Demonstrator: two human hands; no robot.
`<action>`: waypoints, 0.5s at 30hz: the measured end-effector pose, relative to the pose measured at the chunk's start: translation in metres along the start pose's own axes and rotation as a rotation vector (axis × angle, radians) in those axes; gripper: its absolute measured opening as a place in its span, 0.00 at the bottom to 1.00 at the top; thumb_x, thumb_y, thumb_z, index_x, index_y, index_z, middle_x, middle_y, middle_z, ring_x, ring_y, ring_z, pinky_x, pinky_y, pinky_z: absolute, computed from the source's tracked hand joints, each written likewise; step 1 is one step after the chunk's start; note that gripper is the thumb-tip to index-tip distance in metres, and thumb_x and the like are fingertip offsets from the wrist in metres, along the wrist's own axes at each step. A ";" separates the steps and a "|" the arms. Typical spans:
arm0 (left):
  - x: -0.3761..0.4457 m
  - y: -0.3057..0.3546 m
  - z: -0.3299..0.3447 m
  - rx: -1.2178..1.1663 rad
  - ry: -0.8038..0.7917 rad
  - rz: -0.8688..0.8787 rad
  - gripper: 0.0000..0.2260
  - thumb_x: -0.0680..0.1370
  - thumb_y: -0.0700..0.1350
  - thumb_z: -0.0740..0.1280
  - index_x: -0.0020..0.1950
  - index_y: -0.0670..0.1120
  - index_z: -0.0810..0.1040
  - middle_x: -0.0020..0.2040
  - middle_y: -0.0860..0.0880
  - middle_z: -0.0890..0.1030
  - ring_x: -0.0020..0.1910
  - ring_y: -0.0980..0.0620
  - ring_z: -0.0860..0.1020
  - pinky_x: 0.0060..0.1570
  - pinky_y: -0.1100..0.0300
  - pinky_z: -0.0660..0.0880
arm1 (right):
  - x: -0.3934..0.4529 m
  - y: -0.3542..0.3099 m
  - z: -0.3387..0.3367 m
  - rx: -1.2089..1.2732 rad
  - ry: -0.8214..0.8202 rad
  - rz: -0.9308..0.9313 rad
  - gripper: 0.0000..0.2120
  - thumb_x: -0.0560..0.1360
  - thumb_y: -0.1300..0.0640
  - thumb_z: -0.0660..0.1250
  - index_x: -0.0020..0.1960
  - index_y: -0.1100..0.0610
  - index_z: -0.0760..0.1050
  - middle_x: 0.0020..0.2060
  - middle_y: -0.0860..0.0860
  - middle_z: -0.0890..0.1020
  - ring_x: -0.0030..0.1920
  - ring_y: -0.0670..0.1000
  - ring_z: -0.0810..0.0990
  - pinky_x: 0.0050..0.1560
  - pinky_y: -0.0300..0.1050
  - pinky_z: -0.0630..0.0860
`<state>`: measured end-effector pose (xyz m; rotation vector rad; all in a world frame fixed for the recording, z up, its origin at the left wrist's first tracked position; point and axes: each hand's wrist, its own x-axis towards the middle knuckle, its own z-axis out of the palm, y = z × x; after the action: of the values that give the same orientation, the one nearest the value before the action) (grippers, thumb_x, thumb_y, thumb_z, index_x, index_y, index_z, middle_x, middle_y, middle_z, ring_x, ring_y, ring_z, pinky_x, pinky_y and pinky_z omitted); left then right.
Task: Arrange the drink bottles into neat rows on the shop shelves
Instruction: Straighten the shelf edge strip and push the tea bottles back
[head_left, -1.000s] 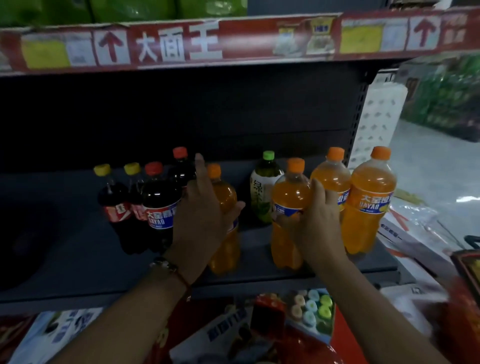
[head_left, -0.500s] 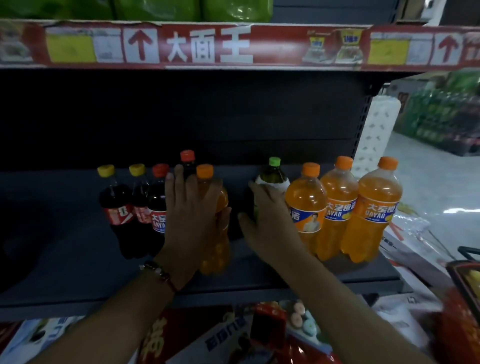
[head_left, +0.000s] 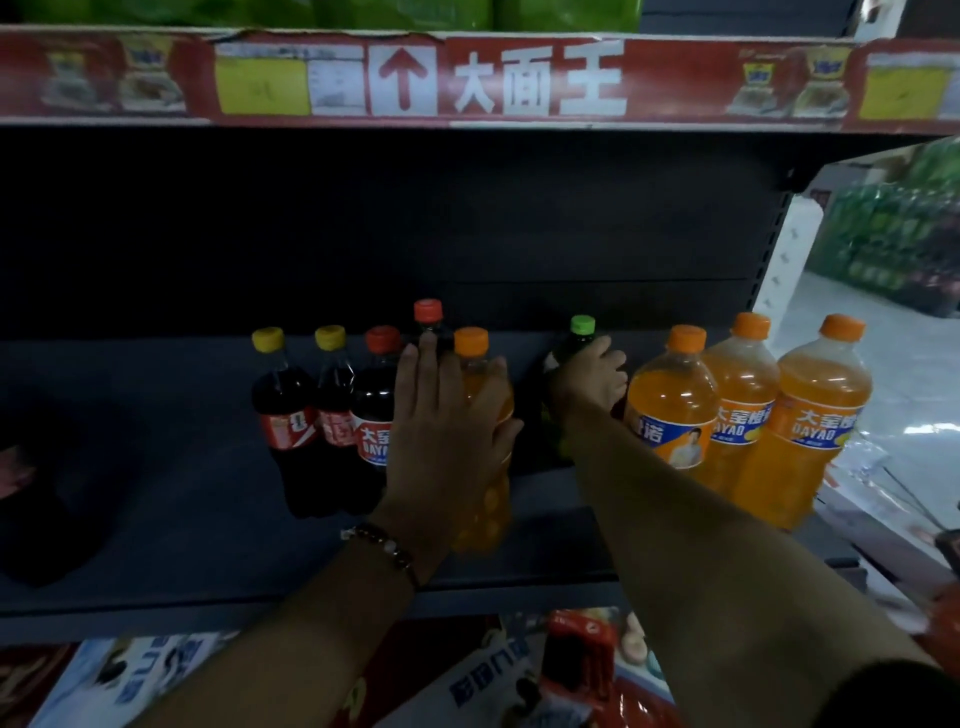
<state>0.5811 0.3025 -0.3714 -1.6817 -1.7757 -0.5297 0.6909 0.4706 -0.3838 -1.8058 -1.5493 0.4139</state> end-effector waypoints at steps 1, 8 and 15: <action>0.000 0.001 0.000 -0.005 -0.004 -0.001 0.27 0.76 0.59 0.66 0.72 0.48 0.71 0.68 0.32 0.72 0.74 0.32 0.63 0.76 0.40 0.51 | -0.005 0.001 0.002 -0.024 0.010 -0.034 0.36 0.73 0.48 0.70 0.73 0.59 0.56 0.66 0.62 0.66 0.63 0.64 0.70 0.62 0.57 0.69; -0.003 -0.009 -0.003 0.022 -0.028 0.073 0.29 0.78 0.60 0.59 0.76 0.48 0.67 0.71 0.33 0.70 0.75 0.32 0.60 0.75 0.38 0.49 | -0.059 0.010 -0.019 0.008 -0.239 -0.085 0.40 0.71 0.48 0.73 0.74 0.53 0.53 0.66 0.59 0.66 0.65 0.61 0.70 0.60 0.57 0.73; -0.001 -0.010 -0.005 0.041 -0.037 0.114 0.26 0.80 0.56 0.53 0.77 0.47 0.66 0.71 0.32 0.70 0.75 0.31 0.61 0.75 0.36 0.48 | -0.142 0.037 -0.054 -0.015 -0.118 -0.212 0.41 0.72 0.46 0.70 0.75 0.52 0.49 0.67 0.56 0.65 0.65 0.59 0.69 0.61 0.53 0.72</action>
<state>0.5724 0.2978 -0.3674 -1.7623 -1.6931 -0.4124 0.7202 0.3179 -0.4002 -1.6321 -1.8085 0.4141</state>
